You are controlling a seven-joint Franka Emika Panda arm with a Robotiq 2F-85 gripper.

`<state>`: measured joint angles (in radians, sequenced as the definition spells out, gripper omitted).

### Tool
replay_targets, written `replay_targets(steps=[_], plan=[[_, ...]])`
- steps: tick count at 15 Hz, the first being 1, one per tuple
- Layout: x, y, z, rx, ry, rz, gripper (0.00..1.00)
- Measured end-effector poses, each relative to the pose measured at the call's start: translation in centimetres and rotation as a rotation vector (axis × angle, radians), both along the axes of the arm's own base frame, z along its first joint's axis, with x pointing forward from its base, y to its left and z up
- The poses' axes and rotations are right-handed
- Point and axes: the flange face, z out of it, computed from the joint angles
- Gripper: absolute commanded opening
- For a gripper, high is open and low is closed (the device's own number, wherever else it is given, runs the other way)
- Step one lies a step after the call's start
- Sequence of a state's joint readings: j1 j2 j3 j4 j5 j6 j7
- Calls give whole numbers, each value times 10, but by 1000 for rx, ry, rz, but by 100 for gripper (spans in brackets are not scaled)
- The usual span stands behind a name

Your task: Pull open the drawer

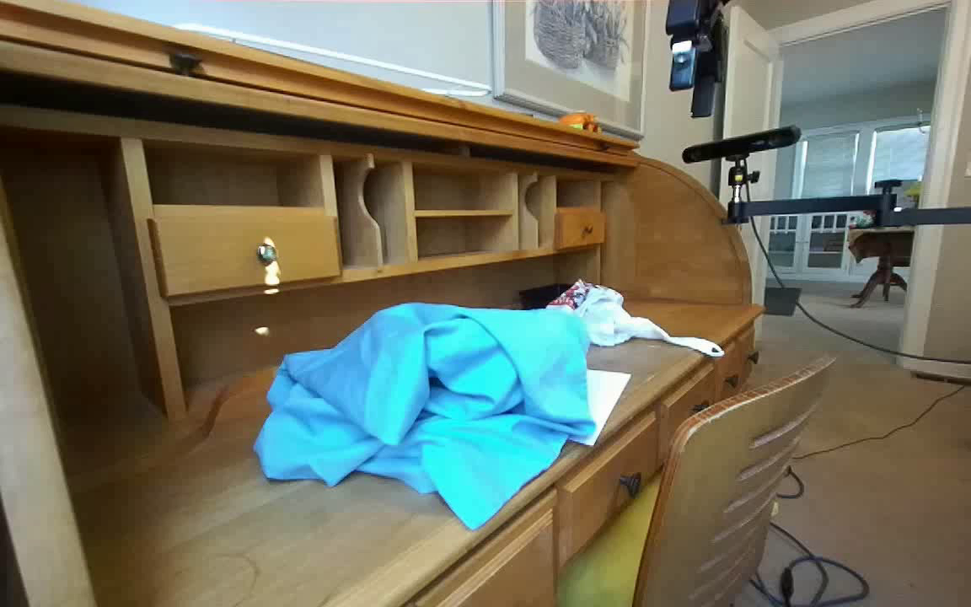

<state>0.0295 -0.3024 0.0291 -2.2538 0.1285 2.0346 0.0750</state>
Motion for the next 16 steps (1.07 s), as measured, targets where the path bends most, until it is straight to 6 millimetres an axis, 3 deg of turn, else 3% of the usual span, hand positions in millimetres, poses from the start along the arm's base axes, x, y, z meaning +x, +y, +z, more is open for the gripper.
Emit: replay_targets(steps=[10, 16], plan=[[2, 6, -2, -3, -6, 10, 100], [28, 73, -19, 7, -114, -15, 100]])
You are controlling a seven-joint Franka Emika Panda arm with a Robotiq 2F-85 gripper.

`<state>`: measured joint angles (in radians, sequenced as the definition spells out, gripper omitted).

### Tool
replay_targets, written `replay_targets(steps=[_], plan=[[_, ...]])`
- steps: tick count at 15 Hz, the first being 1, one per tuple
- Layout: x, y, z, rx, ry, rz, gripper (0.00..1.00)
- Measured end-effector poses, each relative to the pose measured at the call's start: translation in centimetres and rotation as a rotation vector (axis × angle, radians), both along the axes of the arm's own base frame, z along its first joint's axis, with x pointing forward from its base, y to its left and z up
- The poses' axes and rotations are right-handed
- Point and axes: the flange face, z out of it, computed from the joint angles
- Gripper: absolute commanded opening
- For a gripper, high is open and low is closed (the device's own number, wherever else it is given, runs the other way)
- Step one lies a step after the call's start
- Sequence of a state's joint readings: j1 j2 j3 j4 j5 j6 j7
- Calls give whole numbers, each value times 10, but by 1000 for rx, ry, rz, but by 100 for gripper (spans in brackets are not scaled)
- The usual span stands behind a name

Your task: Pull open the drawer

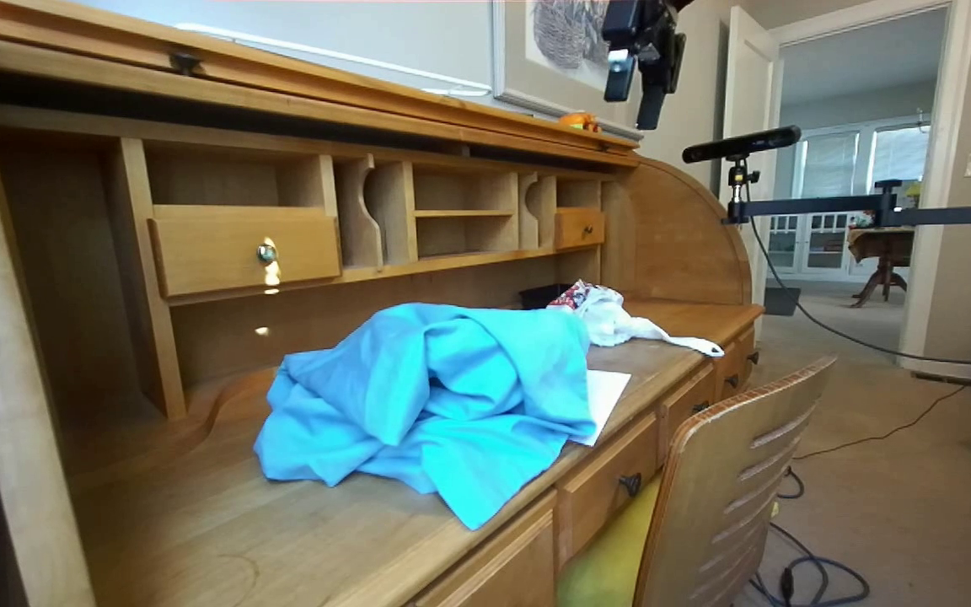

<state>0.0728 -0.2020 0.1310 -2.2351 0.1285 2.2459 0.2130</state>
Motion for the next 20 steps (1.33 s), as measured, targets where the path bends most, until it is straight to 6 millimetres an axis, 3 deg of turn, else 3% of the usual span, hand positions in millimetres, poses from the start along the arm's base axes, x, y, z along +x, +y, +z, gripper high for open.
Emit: replay_targets(steps=[4, 7, 13, 17, 20], plan=[[19, 47, -10, 48, -143, -59, 100], [34, 69, -12, 71, -277, -78, 100], [60, 85, -24, 49, -508, -72, 100], [78, 87, -26, 14, -579, -108, 100], [83, 104, -27, 11, -585, -189, 100]])
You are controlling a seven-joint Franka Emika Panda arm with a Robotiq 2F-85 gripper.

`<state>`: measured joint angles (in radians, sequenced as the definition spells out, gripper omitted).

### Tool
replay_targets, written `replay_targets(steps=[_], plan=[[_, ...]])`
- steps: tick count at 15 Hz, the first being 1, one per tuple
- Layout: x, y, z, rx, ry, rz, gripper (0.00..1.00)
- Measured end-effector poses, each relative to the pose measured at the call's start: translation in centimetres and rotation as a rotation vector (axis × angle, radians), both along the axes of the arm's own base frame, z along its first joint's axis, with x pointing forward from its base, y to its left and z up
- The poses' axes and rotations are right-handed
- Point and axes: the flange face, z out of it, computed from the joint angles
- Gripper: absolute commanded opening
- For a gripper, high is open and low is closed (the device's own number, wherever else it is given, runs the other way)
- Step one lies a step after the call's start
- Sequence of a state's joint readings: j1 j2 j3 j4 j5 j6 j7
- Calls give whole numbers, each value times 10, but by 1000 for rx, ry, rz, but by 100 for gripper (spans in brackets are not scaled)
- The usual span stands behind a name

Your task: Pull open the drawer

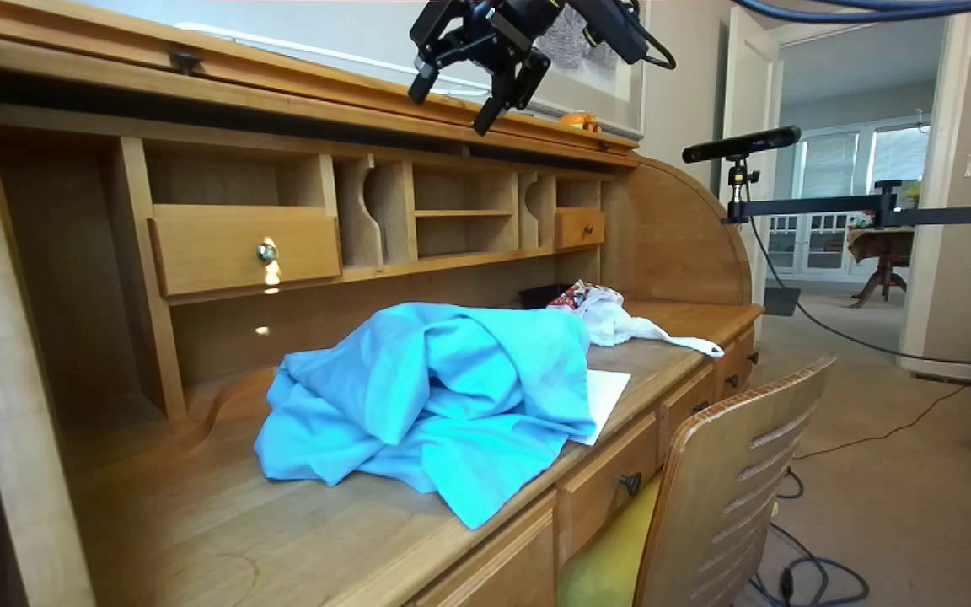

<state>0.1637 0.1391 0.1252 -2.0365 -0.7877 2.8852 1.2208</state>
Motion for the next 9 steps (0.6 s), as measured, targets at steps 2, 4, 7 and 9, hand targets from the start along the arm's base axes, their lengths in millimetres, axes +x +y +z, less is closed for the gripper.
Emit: replay_targets(steps=[2, 4, 7, 9], plan=[[-4, 20, -5, 11, 6, -53, 100], [-11, 41, -13, 27, 2, -87, 100], [-17, 64, -30, 31, -10, -87, 100], [-15, 69, -38, 8, -28, -66, 100]])
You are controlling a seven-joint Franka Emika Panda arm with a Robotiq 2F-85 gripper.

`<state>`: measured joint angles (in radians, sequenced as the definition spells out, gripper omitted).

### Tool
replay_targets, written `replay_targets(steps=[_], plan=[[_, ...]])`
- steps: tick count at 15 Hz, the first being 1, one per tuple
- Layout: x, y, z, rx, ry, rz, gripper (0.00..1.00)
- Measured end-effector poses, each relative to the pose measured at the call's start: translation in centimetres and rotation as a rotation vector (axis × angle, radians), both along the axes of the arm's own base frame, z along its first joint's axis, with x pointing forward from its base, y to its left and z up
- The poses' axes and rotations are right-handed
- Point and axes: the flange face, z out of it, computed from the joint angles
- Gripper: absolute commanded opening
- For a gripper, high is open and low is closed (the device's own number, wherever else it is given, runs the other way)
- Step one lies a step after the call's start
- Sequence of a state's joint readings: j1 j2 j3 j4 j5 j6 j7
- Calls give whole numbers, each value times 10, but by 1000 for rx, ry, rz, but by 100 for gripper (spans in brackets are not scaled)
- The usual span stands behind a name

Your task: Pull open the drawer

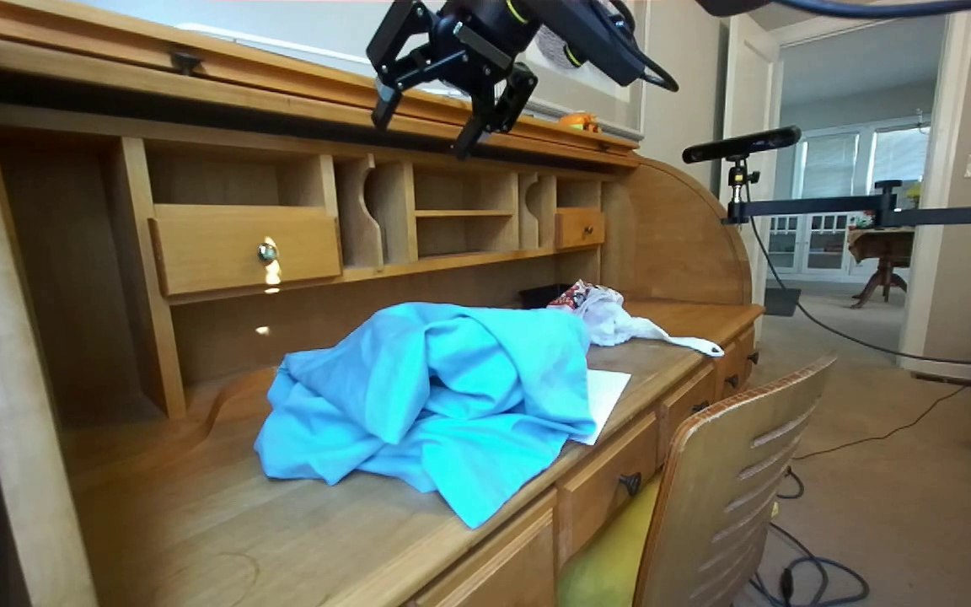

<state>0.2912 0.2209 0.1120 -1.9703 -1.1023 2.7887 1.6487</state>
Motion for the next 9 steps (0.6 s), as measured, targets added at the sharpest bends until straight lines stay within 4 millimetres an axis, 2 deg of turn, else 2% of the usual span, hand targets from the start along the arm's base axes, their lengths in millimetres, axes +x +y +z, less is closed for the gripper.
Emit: replay_targets(steps=[4, 9], plan=[[15, -5, -5, -35, -42, 10, 100], [14, -4, -6, -35, -40, 12, 100]])
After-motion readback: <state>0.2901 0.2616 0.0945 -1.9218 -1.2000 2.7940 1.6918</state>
